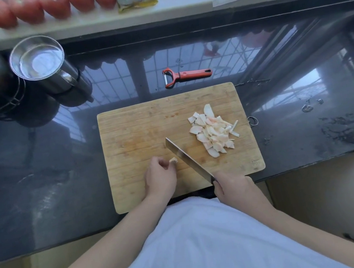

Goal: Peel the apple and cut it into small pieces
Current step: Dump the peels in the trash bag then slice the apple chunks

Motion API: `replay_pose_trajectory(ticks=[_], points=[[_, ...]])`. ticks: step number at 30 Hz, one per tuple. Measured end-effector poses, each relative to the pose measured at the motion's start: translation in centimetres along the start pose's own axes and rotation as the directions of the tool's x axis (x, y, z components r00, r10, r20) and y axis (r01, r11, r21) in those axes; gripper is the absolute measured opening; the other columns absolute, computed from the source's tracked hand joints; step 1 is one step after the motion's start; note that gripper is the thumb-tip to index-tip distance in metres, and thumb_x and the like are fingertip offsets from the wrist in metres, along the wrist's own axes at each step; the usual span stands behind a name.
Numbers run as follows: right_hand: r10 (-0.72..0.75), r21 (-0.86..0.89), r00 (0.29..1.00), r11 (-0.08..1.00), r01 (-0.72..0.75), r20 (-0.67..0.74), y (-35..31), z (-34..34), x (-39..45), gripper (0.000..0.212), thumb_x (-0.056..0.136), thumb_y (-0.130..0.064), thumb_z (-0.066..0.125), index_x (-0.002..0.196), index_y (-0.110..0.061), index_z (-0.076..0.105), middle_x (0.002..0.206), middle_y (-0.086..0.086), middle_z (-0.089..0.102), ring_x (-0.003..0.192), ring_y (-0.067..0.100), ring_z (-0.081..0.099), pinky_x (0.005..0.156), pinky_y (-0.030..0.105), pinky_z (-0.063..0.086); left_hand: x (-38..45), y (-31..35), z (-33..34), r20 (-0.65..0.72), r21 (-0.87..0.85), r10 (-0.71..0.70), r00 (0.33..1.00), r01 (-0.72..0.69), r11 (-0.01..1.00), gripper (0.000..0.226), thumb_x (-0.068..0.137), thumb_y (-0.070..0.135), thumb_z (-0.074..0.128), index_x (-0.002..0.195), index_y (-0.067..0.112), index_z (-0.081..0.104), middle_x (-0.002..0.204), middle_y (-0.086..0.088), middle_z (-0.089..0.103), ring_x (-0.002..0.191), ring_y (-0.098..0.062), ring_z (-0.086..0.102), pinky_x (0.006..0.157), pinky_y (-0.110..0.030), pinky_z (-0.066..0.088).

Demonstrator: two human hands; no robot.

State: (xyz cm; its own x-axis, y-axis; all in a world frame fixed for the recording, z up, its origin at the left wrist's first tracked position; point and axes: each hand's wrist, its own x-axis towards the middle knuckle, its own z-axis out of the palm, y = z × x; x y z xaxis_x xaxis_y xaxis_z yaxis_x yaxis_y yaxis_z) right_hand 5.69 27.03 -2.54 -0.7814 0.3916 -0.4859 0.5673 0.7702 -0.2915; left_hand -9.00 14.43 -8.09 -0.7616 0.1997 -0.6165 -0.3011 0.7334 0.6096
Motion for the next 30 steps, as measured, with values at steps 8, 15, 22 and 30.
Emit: replay_pose_trajectory(ticks=[8, 15, 22, 30], points=[[-0.008, -0.003, 1.000, 1.000, 0.008, 0.025, -0.4, 0.1, -0.4, 0.009, 0.096, -0.022, 0.041, 0.094, -0.018, 0.049, 0.080, 0.001, 0.060, 0.077, 0.036, 0.058, 0.068, 0.043, 0.048, 0.0, 0.8, 0.5, -0.035, 0.043, -0.053, 0.998, 0.054, 0.998, 0.020, 0.096, 0.037, 0.064, 0.087, 0.023, 0.053, 0.089, 0.005, 0.061, 0.088, -0.025, 0.059, 0.070, -0.036, 0.044], [-0.049, -0.021, 0.999, 0.999, 0.049, 0.004, -0.6, -0.6, -1.0, 0.020, 0.095, -0.019, 0.043, 0.112, -0.018, 0.054, 0.085, 0.001, 0.061, 0.080, 0.035, 0.061, 0.063, 0.036, 0.037, 0.0, 0.9, 0.6, -0.030, 0.053, -0.048, 0.998, 0.049, 0.997, 0.019, 0.097, 0.035, 0.063, 0.087, 0.022, 0.053, 0.090, 0.004, 0.061, 0.085, -0.023, 0.057, 0.067, -0.033, 0.038], [-0.009, -0.003, 0.999, 1.000, 0.009, 0.037, -0.4, -0.5, -1.2, 0.011, 0.096, -0.017, 0.046, 0.098, -0.012, 0.055, 0.082, 0.007, 0.062, 0.079, 0.040, 0.061, 0.063, 0.038, 0.042, 0.2, 0.8, 0.6, -0.026, 0.039, -0.049, 0.998, 0.050, 0.998, 0.017, 0.096, 0.032, 0.063, 0.086, 0.020, 0.054, 0.089, 0.003, 0.064, 0.084, -0.025, 0.059, 0.069, -0.035, 0.045], [-0.114, 0.044, 0.987, 0.992, 0.119, -0.109, -3.1, 0.6, 2.4, 0.015, 0.093, -0.008, 0.049, 0.080, -0.014, 0.045, 0.071, 0.006, 0.057, 0.063, 0.037, 0.053, 0.053, 0.040, 0.040, 0.2, 1.1, 0.2, 0.010, 0.027, -0.079, 0.997, 0.079, 0.997, 0.014, 0.097, 0.032, 0.063, 0.096, 0.019, 0.057, 0.090, 0.005, 0.060, 0.085, -0.022, 0.055, 0.074, -0.033, 0.040]])
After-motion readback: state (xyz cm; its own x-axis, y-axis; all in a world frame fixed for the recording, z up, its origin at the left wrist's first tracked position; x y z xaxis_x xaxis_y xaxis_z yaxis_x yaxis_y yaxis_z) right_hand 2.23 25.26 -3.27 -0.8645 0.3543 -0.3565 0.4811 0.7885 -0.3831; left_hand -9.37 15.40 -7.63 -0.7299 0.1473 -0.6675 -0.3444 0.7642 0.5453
